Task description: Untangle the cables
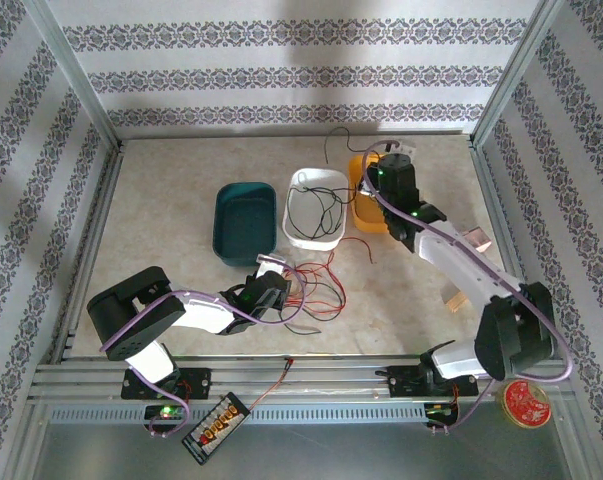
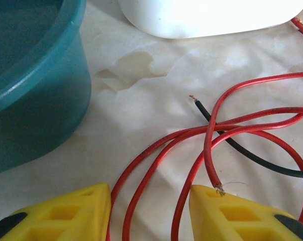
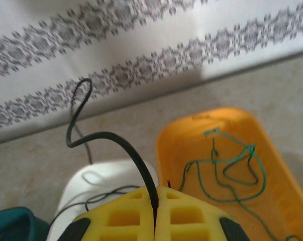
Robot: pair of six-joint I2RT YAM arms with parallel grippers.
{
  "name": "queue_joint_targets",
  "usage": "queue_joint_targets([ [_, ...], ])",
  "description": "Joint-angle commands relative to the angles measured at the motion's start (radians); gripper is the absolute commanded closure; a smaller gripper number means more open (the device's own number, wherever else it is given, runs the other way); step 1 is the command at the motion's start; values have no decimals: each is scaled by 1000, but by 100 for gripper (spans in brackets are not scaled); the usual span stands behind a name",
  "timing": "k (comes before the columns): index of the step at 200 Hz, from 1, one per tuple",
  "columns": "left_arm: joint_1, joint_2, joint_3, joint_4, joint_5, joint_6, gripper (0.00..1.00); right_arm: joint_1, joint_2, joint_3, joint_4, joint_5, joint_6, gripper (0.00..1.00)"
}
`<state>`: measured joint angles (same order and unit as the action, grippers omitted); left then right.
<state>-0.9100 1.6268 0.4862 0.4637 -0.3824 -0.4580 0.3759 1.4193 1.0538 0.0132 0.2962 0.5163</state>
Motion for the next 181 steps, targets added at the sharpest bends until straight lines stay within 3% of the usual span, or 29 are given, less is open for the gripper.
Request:
queue_joint_targets([
  [1, -10, -19, -19, -8, -13, -17, 55, 17, 40, -32, -4, 1, 137, 100],
  [106, -10, -17, -24, 4, -13, -19, 54, 101, 73, -83, -25, -3, 183, 100],
  [181, -10, -33, -32, 4, -13, -17, 54, 106, 249, -24, -21, -52, 335, 100],
])
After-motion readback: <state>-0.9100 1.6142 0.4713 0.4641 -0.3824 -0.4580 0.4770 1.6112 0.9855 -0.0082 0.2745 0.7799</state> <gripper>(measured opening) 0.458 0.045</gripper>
